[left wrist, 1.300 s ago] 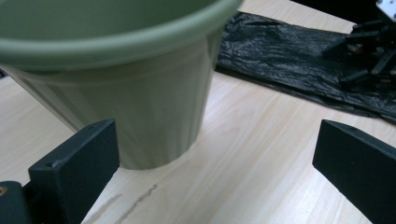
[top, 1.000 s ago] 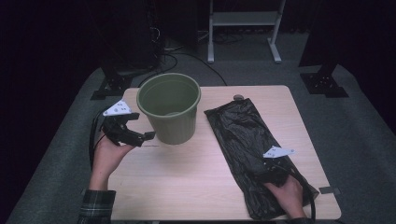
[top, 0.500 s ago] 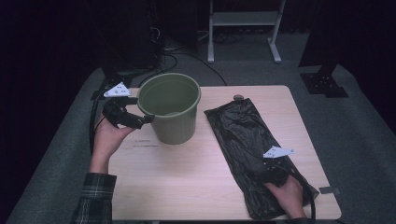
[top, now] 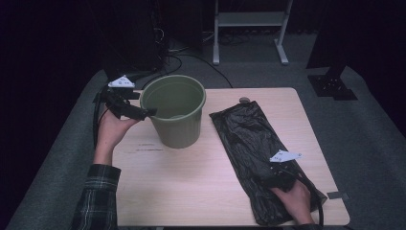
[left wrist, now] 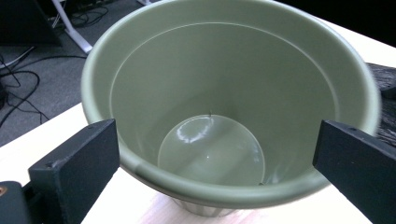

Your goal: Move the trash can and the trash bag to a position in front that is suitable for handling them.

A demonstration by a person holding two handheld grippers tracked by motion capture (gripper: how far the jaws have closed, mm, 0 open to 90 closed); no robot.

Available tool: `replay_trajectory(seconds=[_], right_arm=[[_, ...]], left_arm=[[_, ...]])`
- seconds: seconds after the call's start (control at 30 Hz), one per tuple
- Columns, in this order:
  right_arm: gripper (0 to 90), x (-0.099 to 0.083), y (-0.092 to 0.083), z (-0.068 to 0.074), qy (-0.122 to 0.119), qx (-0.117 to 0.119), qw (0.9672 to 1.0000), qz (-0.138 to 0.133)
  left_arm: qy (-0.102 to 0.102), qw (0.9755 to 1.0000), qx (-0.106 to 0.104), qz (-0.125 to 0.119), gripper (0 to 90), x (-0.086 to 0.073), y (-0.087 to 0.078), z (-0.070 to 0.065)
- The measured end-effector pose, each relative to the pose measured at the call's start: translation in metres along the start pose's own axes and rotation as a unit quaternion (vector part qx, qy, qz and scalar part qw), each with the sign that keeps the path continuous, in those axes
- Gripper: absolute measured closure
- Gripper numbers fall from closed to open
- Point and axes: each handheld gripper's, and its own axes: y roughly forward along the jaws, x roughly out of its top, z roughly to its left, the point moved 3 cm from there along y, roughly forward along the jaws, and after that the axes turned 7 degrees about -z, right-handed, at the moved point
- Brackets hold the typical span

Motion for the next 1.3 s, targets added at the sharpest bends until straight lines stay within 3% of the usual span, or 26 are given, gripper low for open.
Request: replay_trajectory(seconds=[0.33,0.57,0.9,1.3], right_arm=[[9.3,0.0,0.0,0.0,0.0,0.0,1.0,0.0],[9.3,0.0,0.0,0.0,-0.001,0.0,1.0,0.0],[9.3,0.0,0.0,0.0,-0.001,0.0,1.0,0.0],[9.3,0.0,0.0,0.0,0.0,0.0,1.0,0.0]], left_arm=[[-0.014,0.9997,0.003,0.021,0.0,-0.008,0.015,0.014],[-0.021,0.9996,0.001,0.021,0.0,-0.008,0.015,0.012],[-0.009,0.9996,-0.023,0.013,0.0,-0.01,0.015,-0.009],[0.01,0.9986,-0.051,0.005,0.0,-0.016,0.006,-0.044]])
